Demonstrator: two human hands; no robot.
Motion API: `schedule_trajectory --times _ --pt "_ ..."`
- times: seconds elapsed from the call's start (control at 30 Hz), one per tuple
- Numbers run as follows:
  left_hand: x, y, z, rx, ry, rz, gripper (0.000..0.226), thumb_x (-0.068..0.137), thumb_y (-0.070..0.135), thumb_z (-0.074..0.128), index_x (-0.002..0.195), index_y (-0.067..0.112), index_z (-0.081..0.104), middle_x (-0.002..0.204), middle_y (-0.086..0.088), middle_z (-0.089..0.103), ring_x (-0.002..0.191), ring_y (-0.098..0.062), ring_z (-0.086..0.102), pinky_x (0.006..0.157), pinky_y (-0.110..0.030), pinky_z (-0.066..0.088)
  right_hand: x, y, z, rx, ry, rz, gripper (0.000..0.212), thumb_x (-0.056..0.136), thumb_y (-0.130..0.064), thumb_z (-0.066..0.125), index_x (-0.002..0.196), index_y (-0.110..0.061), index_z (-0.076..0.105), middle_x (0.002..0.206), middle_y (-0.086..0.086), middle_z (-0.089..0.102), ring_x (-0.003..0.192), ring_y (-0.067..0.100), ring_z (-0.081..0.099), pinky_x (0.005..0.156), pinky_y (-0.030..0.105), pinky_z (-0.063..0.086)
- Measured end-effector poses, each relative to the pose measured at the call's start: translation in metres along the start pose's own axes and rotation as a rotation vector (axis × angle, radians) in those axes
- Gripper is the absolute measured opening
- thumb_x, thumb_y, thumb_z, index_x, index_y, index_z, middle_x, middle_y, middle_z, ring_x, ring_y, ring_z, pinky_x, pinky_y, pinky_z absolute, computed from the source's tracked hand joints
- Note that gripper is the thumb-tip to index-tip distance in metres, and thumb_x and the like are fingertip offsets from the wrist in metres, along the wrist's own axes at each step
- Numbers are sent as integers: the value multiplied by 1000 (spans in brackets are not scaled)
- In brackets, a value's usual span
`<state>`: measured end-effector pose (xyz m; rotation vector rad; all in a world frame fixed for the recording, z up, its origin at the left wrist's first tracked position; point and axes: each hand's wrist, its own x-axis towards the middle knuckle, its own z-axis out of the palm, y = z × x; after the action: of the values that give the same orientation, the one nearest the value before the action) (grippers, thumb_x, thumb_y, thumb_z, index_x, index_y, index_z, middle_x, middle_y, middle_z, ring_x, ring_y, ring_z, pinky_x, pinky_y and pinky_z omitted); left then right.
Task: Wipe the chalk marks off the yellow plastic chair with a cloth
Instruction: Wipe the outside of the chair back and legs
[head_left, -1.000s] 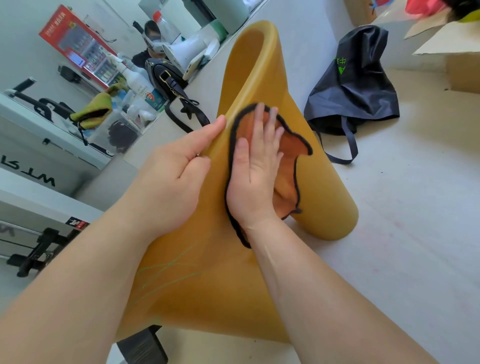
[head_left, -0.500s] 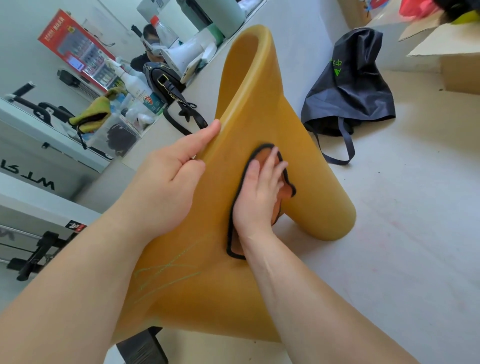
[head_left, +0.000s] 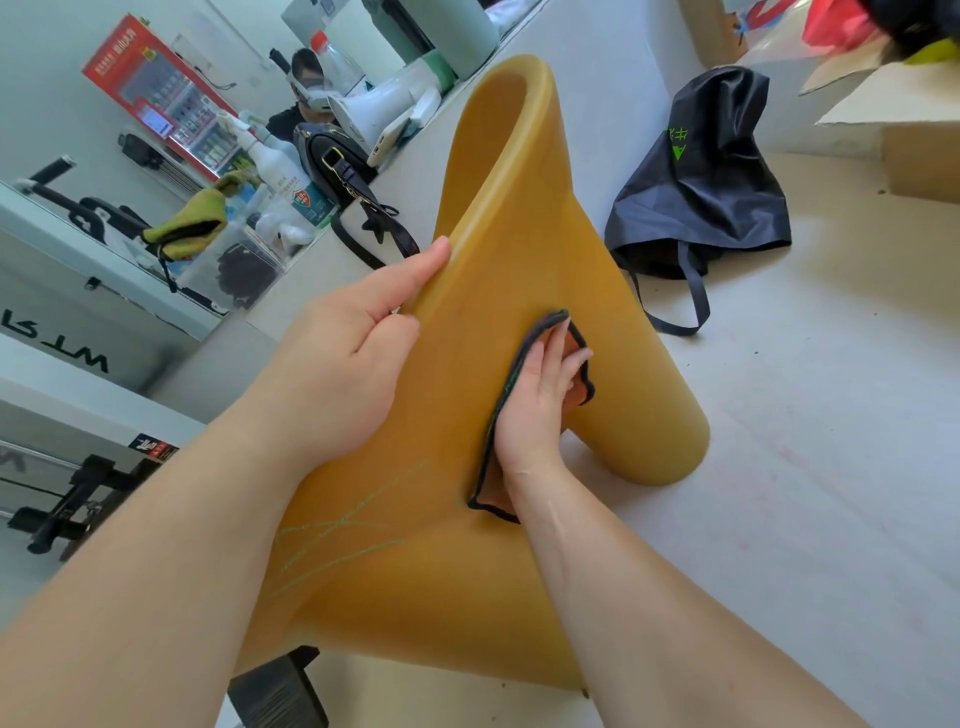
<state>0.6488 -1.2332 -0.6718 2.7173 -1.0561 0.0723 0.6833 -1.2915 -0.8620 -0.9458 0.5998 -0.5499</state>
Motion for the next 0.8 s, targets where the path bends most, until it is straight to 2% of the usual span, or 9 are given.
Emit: schedule_trajectory --times 0.07,0.17,0.3,0.37,0.47,0.57,0.63,0.7,0.8 --pt "0 0 0 -11 3 3 57 104 12 39 144 51 43 146 30 45 123 17 43 92 0 32 -11 -16 4 -34 -10 -62 57 104 -62 17 157 -52 -1 170 -5 -17 157 33 -9 125 56 -1" --pt "1 0 0 -64 14 28 57 102 6 42 145 42 47 146 26 46 129 20 38 98 4 29 -23 -56 13 -84 -22 -290 53 100 -60 15 150 -61 -3 170 -16 -13 157 25 -13 122 54 -9" --pt "1 -2 1 -123 5 58 59 100 -1 43 146 34 49 147 22 49 134 16 39 107 -2 27 -21 -80 15 -74 -36 -421 57 100 -56 20 155 -57 8 170 -18 -9 157 22 -12 120 55 -11" --pt "1 -2 1 -98 14 50 58 101 2 43 145 39 48 147 25 48 132 17 39 104 0 28 -10 -75 11 -81 -17 -419 58 100 -58 20 156 -55 10 171 -16 -7 157 23 -10 120 57 -10" --pt "0 -2 0 -62 13 25 57 102 9 41 143 48 47 146 30 46 124 25 38 93 6 29 16 -62 6 -110 8 -262 54 104 -58 15 157 -54 6 172 -10 -8 157 29 -11 120 62 -7" --pt "0 0 0 -46 3 11 57 103 11 39 143 52 45 145 31 45 120 20 42 88 4 31 21 -46 2 -138 -1 -135 52 109 -51 13 160 -48 2 171 -8 -14 157 28 -16 123 62 -5" --pt "-1 1 0 -33 15 10 57 102 12 40 143 51 46 145 29 46 120 16 44 89 2 31 -2 -41 5 -86 -9 -120 54 107 -56 16 159 -50 1 171 -8 -14 157 29 -13 124 59 -5" --pt "-3 1 0 -11 55 7 55 101 13 44 141 49 49 140 26 52 117 14 48 86 2 31 -36 -38 12 -93 -27 -204 59 100 -65 15 155 -57 -5 170 -12 -16 157 25 -14 123 55 -5" --pt "-7 1 1 42 150 14 47 99 20 52 136 47 56 120 18 65 98 11 59 80 0 37 -76 -30 24 -119 -47 -410 54 93 -67 13 137 -76 -18 165 -21 -25 154 14 -23 122 48 -12"
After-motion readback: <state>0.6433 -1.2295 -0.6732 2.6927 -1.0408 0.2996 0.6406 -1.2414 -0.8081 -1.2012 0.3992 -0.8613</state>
